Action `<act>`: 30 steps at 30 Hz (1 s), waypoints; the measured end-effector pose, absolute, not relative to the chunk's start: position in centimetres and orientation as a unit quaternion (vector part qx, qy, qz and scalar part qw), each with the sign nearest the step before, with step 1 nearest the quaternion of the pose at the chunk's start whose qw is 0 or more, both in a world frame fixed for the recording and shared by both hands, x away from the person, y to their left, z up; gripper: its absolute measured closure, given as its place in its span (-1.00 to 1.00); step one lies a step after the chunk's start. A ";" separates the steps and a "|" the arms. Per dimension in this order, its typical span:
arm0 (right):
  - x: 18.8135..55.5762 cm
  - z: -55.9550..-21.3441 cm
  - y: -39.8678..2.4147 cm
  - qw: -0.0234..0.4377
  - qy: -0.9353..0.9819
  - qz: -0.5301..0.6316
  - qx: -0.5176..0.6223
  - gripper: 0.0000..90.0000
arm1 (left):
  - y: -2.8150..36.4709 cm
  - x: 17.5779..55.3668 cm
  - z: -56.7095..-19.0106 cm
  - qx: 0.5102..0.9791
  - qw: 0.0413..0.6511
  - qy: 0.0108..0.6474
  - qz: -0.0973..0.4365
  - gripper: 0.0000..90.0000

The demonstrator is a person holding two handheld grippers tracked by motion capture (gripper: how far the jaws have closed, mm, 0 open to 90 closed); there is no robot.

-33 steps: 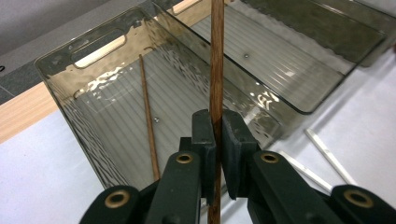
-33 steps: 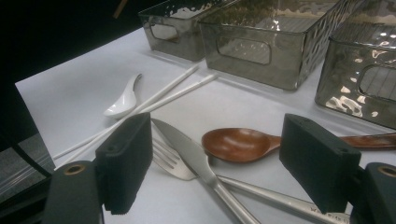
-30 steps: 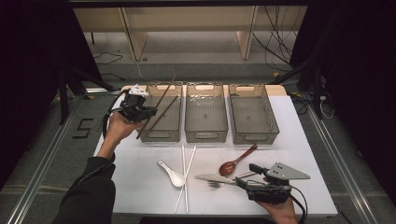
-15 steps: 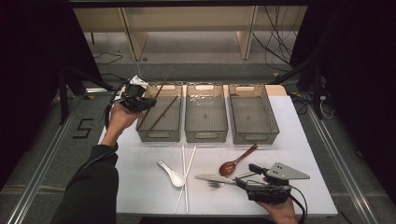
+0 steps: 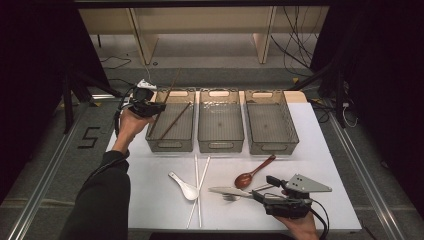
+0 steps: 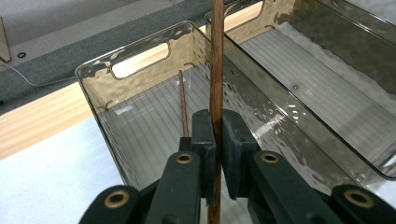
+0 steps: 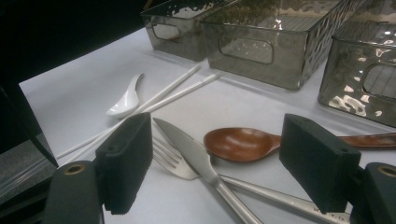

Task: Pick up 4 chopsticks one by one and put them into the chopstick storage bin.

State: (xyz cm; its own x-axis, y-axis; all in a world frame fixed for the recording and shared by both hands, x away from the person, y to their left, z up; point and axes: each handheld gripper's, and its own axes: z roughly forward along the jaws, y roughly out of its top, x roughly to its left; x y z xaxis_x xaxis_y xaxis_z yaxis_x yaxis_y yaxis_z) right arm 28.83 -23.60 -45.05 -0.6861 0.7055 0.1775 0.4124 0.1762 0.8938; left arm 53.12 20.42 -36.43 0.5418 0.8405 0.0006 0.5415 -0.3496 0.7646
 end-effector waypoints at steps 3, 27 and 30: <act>28.8 -45.0 -23.5 0.140 0.754 0.525 0.370 -0.41 | 20.4 53.3 -36.8 0.792 0.374 0.438 0.203 0.86; 28.8 -45.1 -23.6 0.139 0.754 0.525 0.369 -0.41 | 19.5 54.0 -39.4 0.803 0.347 0.443 0.196 0.85; 28.8 -45.1 -23.6 0.138 0.755 0.524 0.369 -0.41 | 19.5 54.1 -39.7 0.803 0.343 0.448 0.193 0.85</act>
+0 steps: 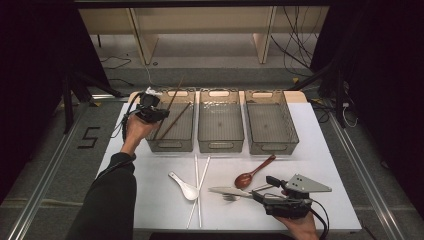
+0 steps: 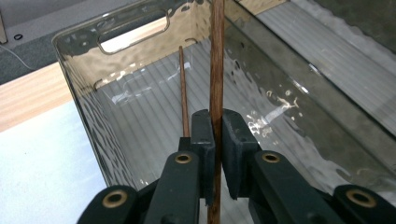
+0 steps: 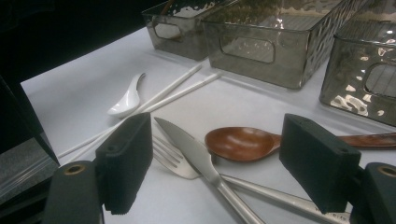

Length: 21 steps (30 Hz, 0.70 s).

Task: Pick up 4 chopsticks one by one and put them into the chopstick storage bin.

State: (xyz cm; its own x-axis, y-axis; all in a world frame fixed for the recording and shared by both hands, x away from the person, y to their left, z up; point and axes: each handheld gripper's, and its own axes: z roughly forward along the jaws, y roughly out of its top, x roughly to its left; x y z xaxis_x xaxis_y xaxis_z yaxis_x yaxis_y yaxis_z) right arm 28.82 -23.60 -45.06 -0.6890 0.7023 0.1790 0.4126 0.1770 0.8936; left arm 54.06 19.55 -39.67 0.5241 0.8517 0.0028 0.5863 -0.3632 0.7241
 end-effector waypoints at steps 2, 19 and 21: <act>28.8 -45.1 -23.6 0.138 0.754 0.525 0.369 -0.41 | 19.6 54.1 -39.9 0.801 0.344 0.450 0.192 0.84; 28.8 -45.1 -23.6 0.140 0.754 0.524 0.371 -0.41 | 19.6 52.0 -38.9 0.785 0.335 0.495 0.160 0.15; 28.8 -45.1 -23.5 0.140 0.754 0.524 0.371 -0.41 | 19.3 51.5 -38.6 0.786 0.325 0.502 0.155 0.10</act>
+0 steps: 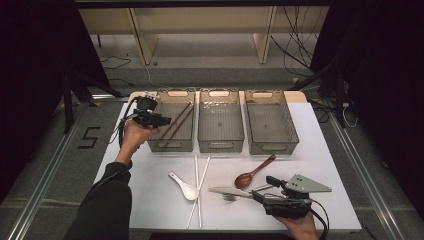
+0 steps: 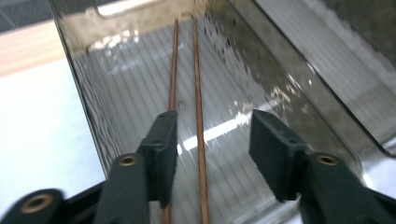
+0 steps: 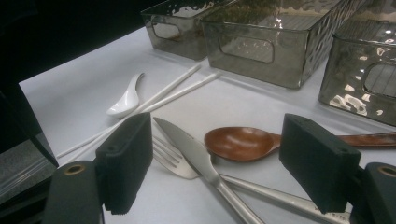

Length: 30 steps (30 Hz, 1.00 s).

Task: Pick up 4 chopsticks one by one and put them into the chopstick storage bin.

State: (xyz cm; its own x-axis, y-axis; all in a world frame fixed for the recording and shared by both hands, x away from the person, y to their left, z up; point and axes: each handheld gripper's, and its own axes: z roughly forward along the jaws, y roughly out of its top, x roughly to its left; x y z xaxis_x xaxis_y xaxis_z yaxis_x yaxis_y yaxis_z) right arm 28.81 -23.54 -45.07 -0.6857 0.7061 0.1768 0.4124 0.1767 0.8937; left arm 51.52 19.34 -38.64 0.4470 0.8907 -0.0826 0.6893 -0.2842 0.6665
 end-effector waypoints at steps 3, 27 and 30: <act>28.8 -45.0 -23.6 0.142 0.754 0.524 0.371 -0.41 | 19.3 50.7 -38.2 0.780 0.330 0.513 0.139 0.00; 28.7 -45.1 -23.2 0.140 0.760 0.514 0.372 -0.41 | 17.5 43.2 -39.4 0.793 0.354 0.485 0.104 -0.30; 28.7 -45.0 -23.1 0.139 0.760 0.514 0.372 -0.41 | 17.3 43.0 -39.7 0.794 0.349 0.487 0.100 -0.32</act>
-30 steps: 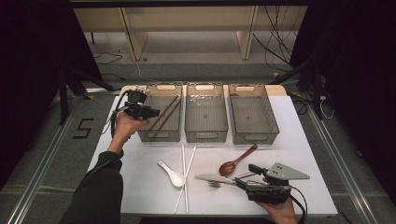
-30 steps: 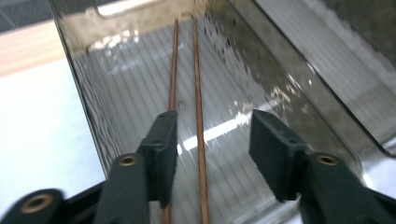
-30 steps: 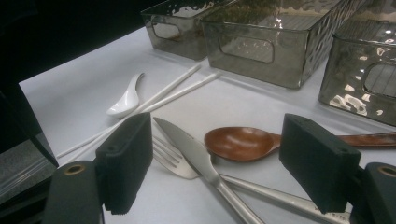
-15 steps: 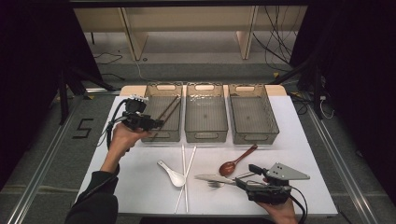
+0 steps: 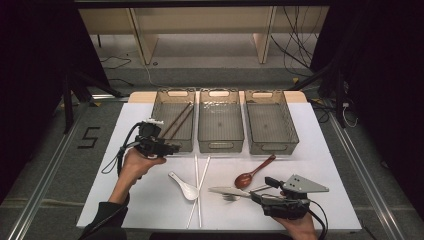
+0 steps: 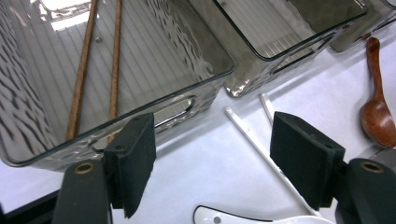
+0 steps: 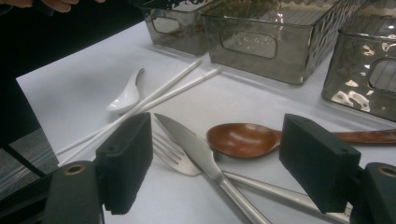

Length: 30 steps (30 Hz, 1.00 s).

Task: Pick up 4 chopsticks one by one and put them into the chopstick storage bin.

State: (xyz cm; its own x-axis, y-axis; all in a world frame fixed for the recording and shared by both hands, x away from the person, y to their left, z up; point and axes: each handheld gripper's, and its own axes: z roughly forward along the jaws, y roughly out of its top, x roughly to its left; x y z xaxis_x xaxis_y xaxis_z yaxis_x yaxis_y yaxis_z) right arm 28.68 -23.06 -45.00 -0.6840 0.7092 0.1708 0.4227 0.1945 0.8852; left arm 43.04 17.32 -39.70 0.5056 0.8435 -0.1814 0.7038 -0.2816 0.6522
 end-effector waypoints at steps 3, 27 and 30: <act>28.6 -45.0 -23.0 0.140 0.761 0.513 0.371 -0.41 | 16.9 42.6 -40.0 0.797 0.348 0.484 0.096 -0.34; 27.9 -44.9 -21.1 0.129 0.778 0.487 0.376 -0.41 | 14.9 40.0 -41.9 0.803 0.345 0.480 0.076 -0.46; 27.8 -44.9 -20.7 0.126 0.780 0.483 0.377 -0.41 | 15.3 39.7 -42.0 0.801 0.349 0.479 0.080 -0.47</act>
